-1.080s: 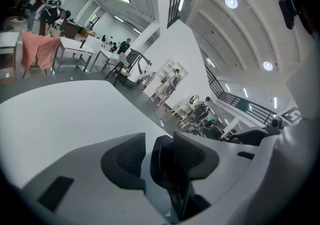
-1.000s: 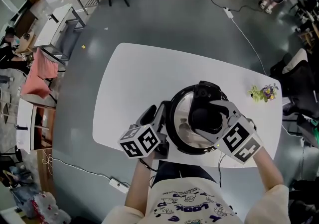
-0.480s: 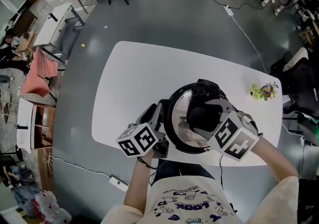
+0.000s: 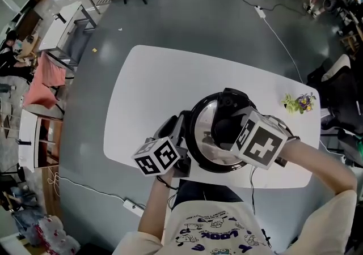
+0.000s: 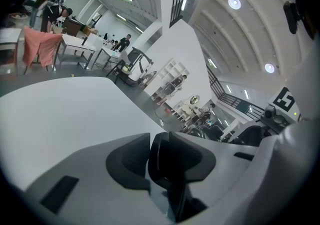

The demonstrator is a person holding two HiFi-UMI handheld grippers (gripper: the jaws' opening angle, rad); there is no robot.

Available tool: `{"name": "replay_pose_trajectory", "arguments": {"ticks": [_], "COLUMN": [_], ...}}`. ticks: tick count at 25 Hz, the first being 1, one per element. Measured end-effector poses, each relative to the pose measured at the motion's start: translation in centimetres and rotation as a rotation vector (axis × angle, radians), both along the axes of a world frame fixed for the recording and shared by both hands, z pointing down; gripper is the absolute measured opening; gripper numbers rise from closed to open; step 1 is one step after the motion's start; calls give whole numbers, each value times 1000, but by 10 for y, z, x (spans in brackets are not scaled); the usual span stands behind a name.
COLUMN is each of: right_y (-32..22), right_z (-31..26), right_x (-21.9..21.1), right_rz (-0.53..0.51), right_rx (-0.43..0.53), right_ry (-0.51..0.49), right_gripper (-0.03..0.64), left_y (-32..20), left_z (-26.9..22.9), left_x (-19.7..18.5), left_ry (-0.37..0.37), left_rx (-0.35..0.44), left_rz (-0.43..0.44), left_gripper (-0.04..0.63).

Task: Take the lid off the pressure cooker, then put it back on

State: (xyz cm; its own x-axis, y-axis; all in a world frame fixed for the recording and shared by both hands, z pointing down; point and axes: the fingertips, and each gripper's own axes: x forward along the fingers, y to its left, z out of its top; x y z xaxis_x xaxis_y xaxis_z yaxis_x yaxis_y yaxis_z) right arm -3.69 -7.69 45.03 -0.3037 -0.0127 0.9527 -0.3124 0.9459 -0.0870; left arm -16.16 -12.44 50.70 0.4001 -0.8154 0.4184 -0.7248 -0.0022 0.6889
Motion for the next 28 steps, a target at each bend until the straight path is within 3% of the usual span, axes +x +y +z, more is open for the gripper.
{"name": "replay_pose_trajectory", "arguments": {"ticks": [14,23,28], "right_y": [0,-2,-1], "right_z": [-1,-3,-4], "right_x": [2,2,6], "right_rz": [57,139,246], "right_rx": [21,46,38], "right_ry": [1,-19,-10], "right_gripper": [314,316,316], "left_y": [3,5,7], "left_z": [-1,-3,-3], "left_x": [0,1,2], "left_ry": [-5,-5,-14], "left_rx": [11,7,9], "left_rz": [-25,-31,-30], "left_gripper": [129,127,127]}}
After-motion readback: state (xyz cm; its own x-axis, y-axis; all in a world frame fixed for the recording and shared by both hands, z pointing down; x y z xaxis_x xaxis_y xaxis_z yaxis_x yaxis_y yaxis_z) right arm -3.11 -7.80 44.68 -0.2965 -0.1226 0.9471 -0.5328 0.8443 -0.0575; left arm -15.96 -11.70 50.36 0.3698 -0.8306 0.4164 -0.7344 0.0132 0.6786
